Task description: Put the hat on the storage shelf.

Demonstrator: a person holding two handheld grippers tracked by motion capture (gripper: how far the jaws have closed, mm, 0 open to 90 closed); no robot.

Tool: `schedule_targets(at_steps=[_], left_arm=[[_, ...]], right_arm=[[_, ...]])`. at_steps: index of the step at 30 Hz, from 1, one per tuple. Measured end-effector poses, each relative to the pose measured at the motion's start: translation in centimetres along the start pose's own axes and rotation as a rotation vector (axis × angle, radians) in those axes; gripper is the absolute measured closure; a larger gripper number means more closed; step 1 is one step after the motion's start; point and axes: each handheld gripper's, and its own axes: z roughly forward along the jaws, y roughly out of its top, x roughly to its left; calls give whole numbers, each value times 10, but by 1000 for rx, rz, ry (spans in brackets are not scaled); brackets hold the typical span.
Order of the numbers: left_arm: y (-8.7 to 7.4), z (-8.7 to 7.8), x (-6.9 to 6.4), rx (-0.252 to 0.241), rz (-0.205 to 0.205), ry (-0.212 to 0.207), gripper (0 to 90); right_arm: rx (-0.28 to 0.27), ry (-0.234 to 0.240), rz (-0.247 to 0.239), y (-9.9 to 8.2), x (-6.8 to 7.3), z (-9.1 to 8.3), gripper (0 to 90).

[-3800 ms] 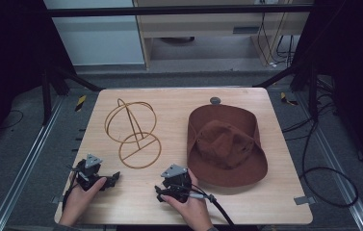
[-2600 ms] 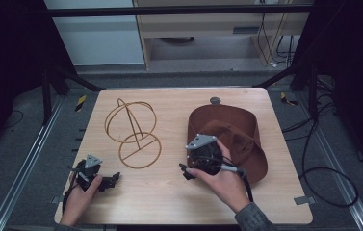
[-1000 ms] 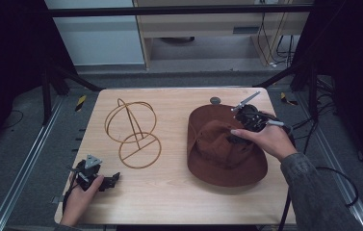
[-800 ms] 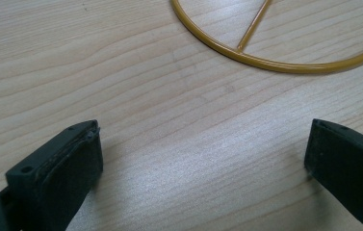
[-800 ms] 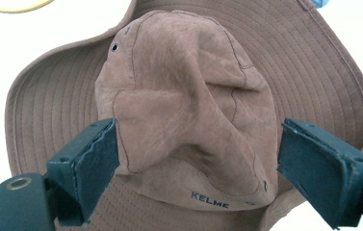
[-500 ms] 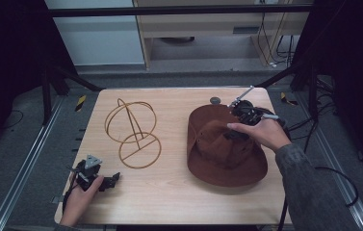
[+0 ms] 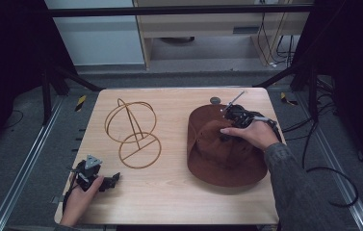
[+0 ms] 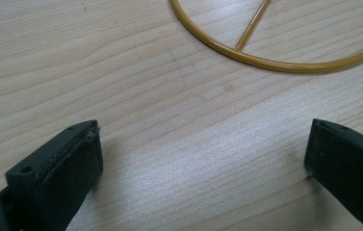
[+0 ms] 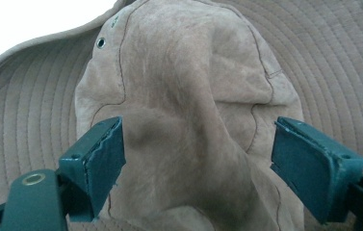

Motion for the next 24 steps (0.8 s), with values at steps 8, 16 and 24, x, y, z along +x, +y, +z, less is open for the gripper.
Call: schedule_targets(at_steps=[8, 16, 24], left_arm=[[0, 0, 0, 0, 1, 0, 0], [0, 0, 0, 0, -2, -1, 0], [0, 0, 0, 0, -2, -1, 0]], right_arm=[[14, 2, -8, 0, 0, 4, 249], [20, 15, -12, 0, 1, 10, 371], [43, 44, -8, -5, -2, 13, 603]])
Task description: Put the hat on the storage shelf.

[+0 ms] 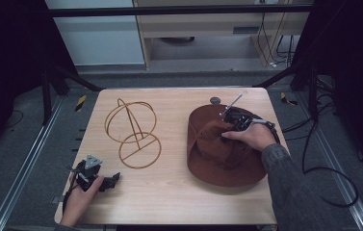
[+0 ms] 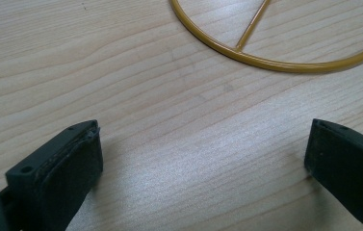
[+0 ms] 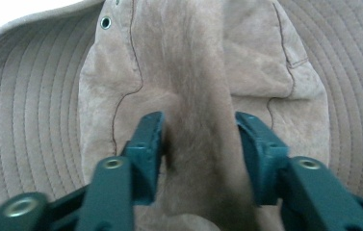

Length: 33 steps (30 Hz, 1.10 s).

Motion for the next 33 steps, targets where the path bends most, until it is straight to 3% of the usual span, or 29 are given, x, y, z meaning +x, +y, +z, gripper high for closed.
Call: schedule_targets(at_steps=[5, 8, 14, 23, 33], left_arm=[[0, 0, 0, 0, 0, 0, 0], [0, 0, 0, -2, 0, 0, 0], [0, 0, 0, -2, 2, 0, 0], [0, 0, 0, -2, 2, -1, 0], [0, 0, 0, -1, 5, 1, 0]], right_arm=[[-1, 16, 3, -1, -3, -1, 791], [0, 27, 7, -1, -4, -2, 855], [-24, 14, -2, 0, -3, -11, 879], [-90, -1, -10, 4, 3, -38, 882], [-170, -5, -47, 21, 26, -78, 883]])
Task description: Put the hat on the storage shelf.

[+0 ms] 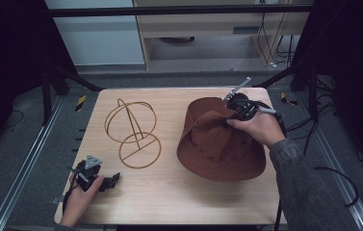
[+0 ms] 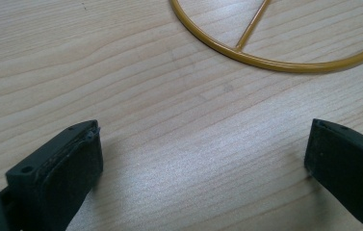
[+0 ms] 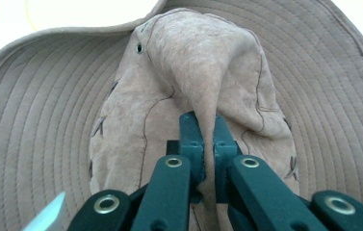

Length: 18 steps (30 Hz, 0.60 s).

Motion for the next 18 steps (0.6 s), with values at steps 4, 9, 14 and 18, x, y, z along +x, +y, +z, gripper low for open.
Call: schedule_targets(at_steps=[4, 9, 14, 18], left_arm=[[0, 0, 0, 0, 0, 0, 0], [0, 0, 0, 0, 0, 0, 0], [0, 0, 0, 0, -1, 0, 0], [0, 0, 0, 2, -1, -1, 0]], right_arm=[[-36, -5, -19, 10, 10, -12, 882], [-80, -3, -45, 21, 25, -28, 882], [-126, -5, -71, 31, 40, -46, 882], [-151, -5, -86, 36, 48, -57, 882]])
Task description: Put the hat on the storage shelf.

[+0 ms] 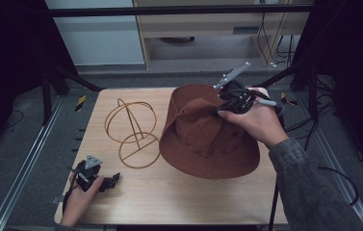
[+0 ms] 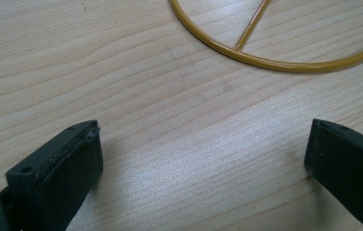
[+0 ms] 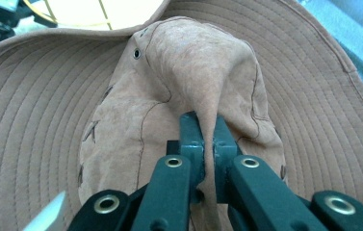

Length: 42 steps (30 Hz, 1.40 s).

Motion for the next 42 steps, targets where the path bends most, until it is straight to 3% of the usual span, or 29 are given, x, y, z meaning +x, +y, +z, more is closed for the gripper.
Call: schedule_targets(at_steps=[10, 26, 42], left_arm=[[0, 0, 0, 0, 0, 1, 0], [0, 0, 0, 0, 0, 1, 0], [0, 0, 0, -3, -2, 2, 0]], right_arm=[[-64, -27, -8, 13, 8, -24, 883], [-169, -49, 5, 23, 16, -45, 883], [-247, -54, -26, 66, 35, -42, 883]])
